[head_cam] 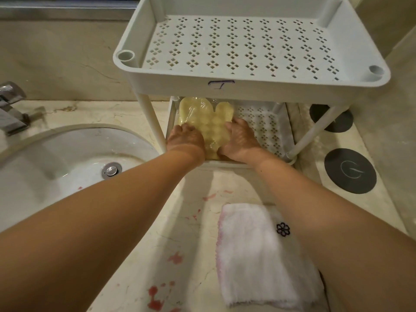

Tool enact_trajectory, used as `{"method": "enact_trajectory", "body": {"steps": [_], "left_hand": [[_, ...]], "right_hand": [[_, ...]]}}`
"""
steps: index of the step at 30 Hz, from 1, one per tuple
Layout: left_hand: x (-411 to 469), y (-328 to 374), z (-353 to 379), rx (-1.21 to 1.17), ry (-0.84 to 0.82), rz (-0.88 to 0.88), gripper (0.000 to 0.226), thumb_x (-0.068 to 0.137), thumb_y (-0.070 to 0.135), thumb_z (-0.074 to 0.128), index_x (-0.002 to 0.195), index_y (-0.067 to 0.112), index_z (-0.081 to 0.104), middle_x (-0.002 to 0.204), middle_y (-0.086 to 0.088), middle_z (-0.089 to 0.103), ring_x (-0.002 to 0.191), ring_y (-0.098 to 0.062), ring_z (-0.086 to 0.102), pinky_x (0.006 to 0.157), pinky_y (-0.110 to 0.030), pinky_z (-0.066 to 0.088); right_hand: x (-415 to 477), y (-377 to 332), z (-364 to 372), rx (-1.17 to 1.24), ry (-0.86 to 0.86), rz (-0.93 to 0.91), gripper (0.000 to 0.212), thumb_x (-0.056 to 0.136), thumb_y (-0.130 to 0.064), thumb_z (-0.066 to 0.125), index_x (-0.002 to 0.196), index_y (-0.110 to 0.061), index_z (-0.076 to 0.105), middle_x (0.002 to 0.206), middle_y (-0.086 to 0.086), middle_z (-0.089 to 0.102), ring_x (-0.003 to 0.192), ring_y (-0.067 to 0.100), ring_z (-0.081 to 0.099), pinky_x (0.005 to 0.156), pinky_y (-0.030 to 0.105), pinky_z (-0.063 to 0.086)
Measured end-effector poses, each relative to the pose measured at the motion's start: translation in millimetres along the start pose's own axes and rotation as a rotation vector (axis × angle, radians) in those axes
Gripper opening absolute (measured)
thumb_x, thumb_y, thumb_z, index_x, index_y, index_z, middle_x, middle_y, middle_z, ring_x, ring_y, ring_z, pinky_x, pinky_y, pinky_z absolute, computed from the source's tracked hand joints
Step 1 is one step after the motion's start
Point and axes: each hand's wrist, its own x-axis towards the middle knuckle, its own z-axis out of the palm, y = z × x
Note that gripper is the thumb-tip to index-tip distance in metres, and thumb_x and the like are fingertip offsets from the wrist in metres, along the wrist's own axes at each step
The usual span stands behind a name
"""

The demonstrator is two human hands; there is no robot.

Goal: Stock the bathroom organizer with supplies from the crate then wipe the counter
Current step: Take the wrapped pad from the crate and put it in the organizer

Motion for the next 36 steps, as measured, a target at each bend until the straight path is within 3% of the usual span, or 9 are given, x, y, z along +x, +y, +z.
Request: {"method": "enact_trajectory", "body": {"steps": [6, 8, 13, 17, 22, 25, 31, 34, 36], "left_hand": [[-11.5, -6.5, -4.4, -0.206, 0.037, 0.093, 0.075, 0.088, 0.009, 0.054, 0.152, 0.015, 0.016, 0.158, -0.004, 0.017, 0.148, -0.023, 0.01, 0.118, -0.033, 0.015], [-24.6, -12.4, -4.3, -0.317, 0.074, 0.167, 0.072, 0.09, 0.012, 0.051, 0.153, 0.019, 0.017, 0.159, -0.002, 0.016, 0.148, -0.022, 0.008, 0.117, -0.033, 0.017], [-70.4, -33.4, 1.7, -0.589, 0.205, 0.282, 0.063, 0.092, 0.017, 0.055, 0.15, 0.018, 0.03, 0.153, -0.009, 0.031, 0.137, -0.027, 0.035, 0.106, -0.037, 0.037], [-108.3, -52.6, 9.1, -0.717, 0.315, 0.297, 0.062, 0.091, 0.02, 0.061, 0.147, 0.015, 0.035, 0.148, -0.007, 0.039, 0.135, -0.022, 0.039, 0.106, -0.031, 0.034], [-150.2, -79.5, 11.4, -0.837, 0.342, 0.259, 0.062, 0.091, 0.023, 0.063, 0.147, 0.02, 0.034, 0.147, -0.001, 0.039, 0.134, -0.016, 0.038, 0.102, -0.024, 0.031], [-170.3, -97.5, 10.7, -0.877, 0.355, 0.223, 0.062, 0.092, 0.026, 0.063, 0.146, 0.024, 0.034, 0.148, 0.001, 0.037, 0.133, -0.014, 0.039, 0.097, -0.023, 0.032], [-204.3, -142.5, 22.0, -0.926, 0.397, 0.094, 0.062, 0.092, 0.03, 0.063, 0.147, 0.026, 0.034, 0.148, 0.006, 0.038, 0.132, -0.01, 0.039, 0.099, -0.025, 0.036], [-223.4, -167.0, 35.7, -0.968, 0.41, 0.031, 0.061, 0.09, 0.031, 0.065, 0.144, 0.025, 0.037, 0.14, 0.006, 0.044, 0.126, -0.01, 0.045, 0.1, -0.029, 0.042], [-236.9, -183.8, 46.2, -0.993, 0.426, -0.005, 0.056, 0.09, 0.031, 0.065, 0.14, 0.027, 0.041, 0.135, 0.009, 0.046, 0.122, -0.009, 0.048, 0.097, -0.029, 0.044]], "right_hand": [[-14.1, 4.6, -4.6, 0.082, -0.042, 0.042, 0.078, 0.084, -0.022, 0.067, 0.152, -0.029, 0.03, 0.164, -0.009, 0.001, 0.15, 0.014, 0.003, 0.121, 0.028, 0.014], [-25.7, 4.1, -7.2, 0.098, -0.032, 0.038, 0.077, 0.085, -0.024, 0.065, 0.152, -0.031, 0.027, 0.163, -0.01, 0.0, 0.15, 0.013, 0.002, 0.12, 0.028, 0.012], [-68.3, 2.0, -11.0, 0.179, 0.085, -0.049, 0.074, 0.087, -0.02, 0.063, 0.15, -0.034, 0.027, 0.16, -0.01, 0.014, 0.143, 0.012, 0.024, 0.097, 0.017, 0.025], [-103.6, -5.5, -12.9, 0.239, 0.121, -0.122, 0.079, 0.083, -0.022, 0.068, 0.151, -0.031, 0.028, 0.156, -0.002, 0.028, 0.141, 0.017, 0.031, 0.105, 0.024, 0.031], [-144.9, -19.9, 0.3, 0.242, 0.078, -0.175, 0.087, 0.075, -0.026, 0.067, 0.15, -0.036, 0.026, 0.156, -0.008, 0.025, 0.14, 0.015, 0.031, 0.098, 0.024, 0.032], [-163.5, -34.6, 7.9, 0.234, 0.055, -0.215, 0.085, 0.075, -0.03, 0.067, 0.149, -0.039, 0.026, 0.155, -0.009, 0.025, 0.137, 0.014, 0.035, 0.099, 0.03, 0.041], [-188.7, -67.2, 29.9, 0.22, -0.036, -0.308, 0.082, 0.074, -0.033, 0.064, 0.148, -0.039, 0.029, 0.156, -0.009, 0.026, 0.141, 0.012, 0.03, 0.101, 0.027, 0.034], [-196.8, -85.5, 43.1, 0.205, -0.1, -0.358, 0.082, 0.074, -0.033, 0.065, 0.148, -0.037, 0.03, 0.153, -0.009, 0.03, 0.138, 0.012, 0.035, 0.107, 0.035, 0.039], [-202.0, -99.0, 52.8, 0.187, -0.144, -0.398, 0.081, 0.075, -0.033, 0.066, 0.148, -0.038, 0.029, 0.152, -0.01, 0.032, 0.136, 0.011, 0.037, 0.104, 0.034, 0.041]]}}
